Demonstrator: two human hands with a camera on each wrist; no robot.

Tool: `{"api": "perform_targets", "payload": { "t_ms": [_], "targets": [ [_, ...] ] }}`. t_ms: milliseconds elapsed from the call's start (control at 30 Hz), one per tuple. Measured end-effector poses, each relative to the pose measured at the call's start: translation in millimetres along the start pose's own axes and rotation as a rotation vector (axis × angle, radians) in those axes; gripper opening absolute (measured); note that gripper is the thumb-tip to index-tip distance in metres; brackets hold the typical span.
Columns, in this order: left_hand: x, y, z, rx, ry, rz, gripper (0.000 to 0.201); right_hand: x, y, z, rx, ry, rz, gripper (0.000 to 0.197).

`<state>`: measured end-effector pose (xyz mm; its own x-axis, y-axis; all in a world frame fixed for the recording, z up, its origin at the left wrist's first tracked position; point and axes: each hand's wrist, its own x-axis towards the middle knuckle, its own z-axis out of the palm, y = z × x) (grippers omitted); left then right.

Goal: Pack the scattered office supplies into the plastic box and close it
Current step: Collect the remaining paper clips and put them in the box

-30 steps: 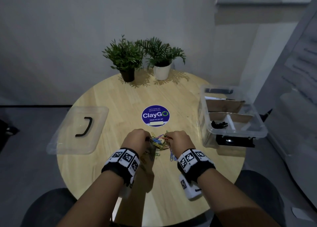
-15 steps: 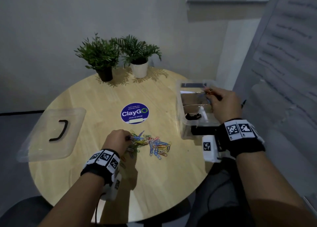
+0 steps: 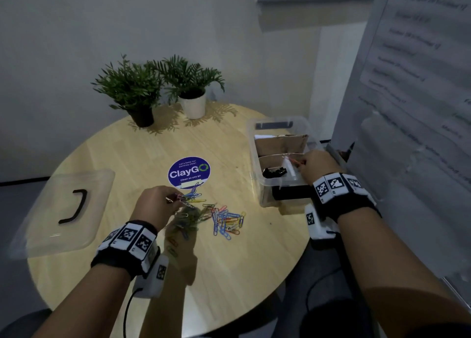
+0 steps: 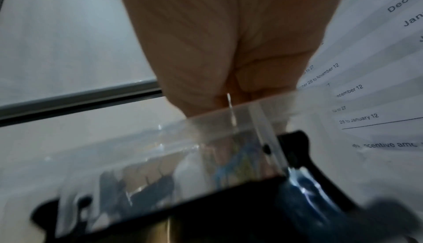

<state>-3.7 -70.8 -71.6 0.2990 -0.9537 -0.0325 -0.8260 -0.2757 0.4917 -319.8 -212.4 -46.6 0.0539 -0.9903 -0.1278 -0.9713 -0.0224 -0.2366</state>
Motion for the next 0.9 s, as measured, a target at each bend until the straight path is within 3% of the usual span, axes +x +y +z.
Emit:
{"api": "perform_targets", "payload": {
  "t_ms": [33,167,233,333,533,700,900],
  "targets": [
    [0,2,-2,-0.002,0.003,0.011,0.018,9,3,4,-0.037,-0.041,-0.007,0.027],
    [2,14,-11,-0.023,0.003,0.044,0.018,52,20,20,-0.146,-0.190,-0.044,0.074],
    [1,24,-17,-0.024,0.003,0.065,0.017,39,5,1,-0.100,-0.242,-0.026,0.059],
    [2,52,-30,-0.012,0.021,0.140,0.019,9,-14,-30,0.060,-0.183,-0.020,0.035],
    [19,148,-38,-0.067,-0.007,0.351,0.012,-33,9,-29,0.572,0.374,0.049,0.029],
    [34,230,4,-0.042,-0.122,0.443,0.011,-38,30,-8,0.827,0.244,0.153,0.040],
    [49,271,49,0.205,-0.297,0.359,0.013,-30,42,4,0.960,0.246,0.113,0.040]
  ]
}}
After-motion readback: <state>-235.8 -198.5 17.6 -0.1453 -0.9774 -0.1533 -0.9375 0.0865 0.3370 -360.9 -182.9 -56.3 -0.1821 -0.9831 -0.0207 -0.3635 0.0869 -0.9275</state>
